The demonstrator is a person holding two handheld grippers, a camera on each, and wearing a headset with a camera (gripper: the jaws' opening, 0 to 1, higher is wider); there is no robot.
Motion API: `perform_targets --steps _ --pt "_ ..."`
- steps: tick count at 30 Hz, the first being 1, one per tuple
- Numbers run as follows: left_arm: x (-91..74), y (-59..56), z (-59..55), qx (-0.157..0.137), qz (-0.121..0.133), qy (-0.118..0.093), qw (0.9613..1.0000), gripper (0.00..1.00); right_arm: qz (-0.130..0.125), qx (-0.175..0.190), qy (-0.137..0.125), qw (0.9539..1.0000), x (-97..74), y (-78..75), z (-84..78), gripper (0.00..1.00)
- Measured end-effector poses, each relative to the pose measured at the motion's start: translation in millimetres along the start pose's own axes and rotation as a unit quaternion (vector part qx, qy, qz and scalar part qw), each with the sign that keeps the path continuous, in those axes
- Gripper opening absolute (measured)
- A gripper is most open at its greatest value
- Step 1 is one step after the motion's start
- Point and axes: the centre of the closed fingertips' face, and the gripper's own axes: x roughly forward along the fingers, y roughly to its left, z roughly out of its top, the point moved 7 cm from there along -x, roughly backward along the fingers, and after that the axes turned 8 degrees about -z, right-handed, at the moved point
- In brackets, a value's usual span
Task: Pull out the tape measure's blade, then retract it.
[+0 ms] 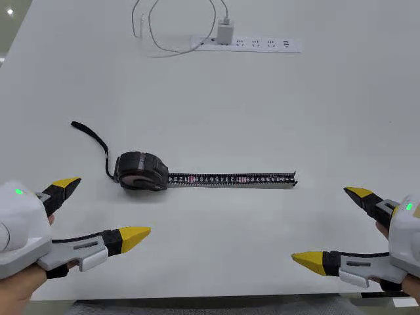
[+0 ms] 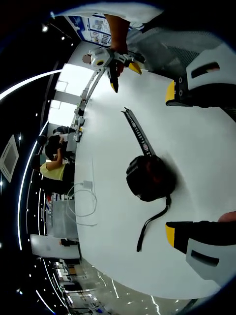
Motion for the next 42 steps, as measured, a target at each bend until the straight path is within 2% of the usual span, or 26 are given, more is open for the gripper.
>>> perform_targets --steps 18,29,42 --pt "22.0 0.5 9.8 -0.009 -0.016 -0.001 0.9998 0.94 0.0 -0.014 0.004 0.9999 3.2 -13.0 3.2 0.96" --pt "35.8 0.6 13.2 -0.013 -0.026 -0.001 0.9996 0.94 -0.002 -0.01 0.005 0.9999 2.2 -14.4 1.4 0.96" --pt "44.3 1.1 15.6 -0.016 -0.034 0.001 0.9993 0.93 -0.006 -0.006 0.003 1.0 -0.1 -16.3 1.4 0.95"
